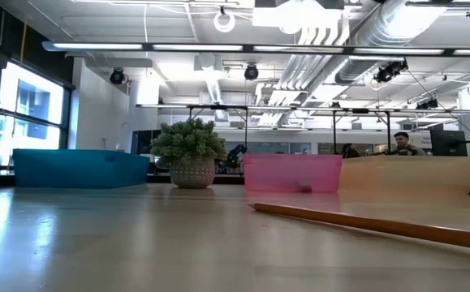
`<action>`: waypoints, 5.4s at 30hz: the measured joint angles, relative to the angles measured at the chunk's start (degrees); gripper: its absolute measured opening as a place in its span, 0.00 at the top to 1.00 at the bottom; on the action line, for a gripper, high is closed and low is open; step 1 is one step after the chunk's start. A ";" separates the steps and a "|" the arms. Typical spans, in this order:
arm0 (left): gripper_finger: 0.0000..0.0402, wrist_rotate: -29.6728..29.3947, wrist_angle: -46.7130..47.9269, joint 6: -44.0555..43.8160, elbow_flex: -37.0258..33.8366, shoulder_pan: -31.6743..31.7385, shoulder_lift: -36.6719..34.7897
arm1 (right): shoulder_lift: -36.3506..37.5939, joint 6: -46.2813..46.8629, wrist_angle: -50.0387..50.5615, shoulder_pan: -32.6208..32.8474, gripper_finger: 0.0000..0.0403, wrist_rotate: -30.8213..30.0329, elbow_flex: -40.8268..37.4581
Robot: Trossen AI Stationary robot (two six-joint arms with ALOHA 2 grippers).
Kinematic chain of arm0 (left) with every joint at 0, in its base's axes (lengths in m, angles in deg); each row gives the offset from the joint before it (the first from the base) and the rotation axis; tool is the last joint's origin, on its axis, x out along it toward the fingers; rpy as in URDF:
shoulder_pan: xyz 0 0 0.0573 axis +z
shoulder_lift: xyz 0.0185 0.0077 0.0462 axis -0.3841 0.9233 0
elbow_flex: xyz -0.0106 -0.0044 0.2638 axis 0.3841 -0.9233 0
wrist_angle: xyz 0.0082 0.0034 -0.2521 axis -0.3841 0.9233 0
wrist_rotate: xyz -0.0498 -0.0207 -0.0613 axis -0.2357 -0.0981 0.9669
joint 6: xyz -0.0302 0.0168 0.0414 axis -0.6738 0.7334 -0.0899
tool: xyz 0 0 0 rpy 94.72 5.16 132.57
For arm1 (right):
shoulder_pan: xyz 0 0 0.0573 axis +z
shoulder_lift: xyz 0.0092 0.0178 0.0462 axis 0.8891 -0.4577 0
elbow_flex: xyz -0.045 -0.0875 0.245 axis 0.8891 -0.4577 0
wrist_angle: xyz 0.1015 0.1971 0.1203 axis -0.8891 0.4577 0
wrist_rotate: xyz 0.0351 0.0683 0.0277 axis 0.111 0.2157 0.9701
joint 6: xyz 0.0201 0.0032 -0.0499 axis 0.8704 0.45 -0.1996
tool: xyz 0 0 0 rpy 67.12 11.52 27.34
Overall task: Sort crayons/erasers/pens/pencils in bins
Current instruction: Put the gray crayon into the green bin, then put the orange pencil into the blue bin
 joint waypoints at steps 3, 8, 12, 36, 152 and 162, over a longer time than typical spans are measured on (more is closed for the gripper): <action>0.70 -0.30 -1.45 0.26 0.00 0.96 -0.02 | 0.11 -6.22 -5.48 0.50 0.97 -1.51 0.00; 0.70 -0.53 -4.55 0.94 0.02 2.54 -0.04 | 0.11 -14.55 -12.56 0.50 0.97 -1.81 0.00; 0.70 -0.53 -8.35 4.44 0.02 3.23 -0.06 | 0.40 -18.96 -14.45 0.79 0.97 -1.44 0.00; 0.70 -1.75 -24.36 10.72 0.02 6.31 -0.09 | 3.09 -23.68 -16.87 1.21 0.97 2.70 -0.02; 0.65 29.70 59.27 -61.02 0.00 -11.51 5.40 | -18.38 33.34 44.13 0.85 0.57 16.53 22.05; 0.68 26.87 59.20 -61.29 0.02 -11.22 -2.05 | -21.91 35.99 42.70 1.94 0.57 21.29 22.05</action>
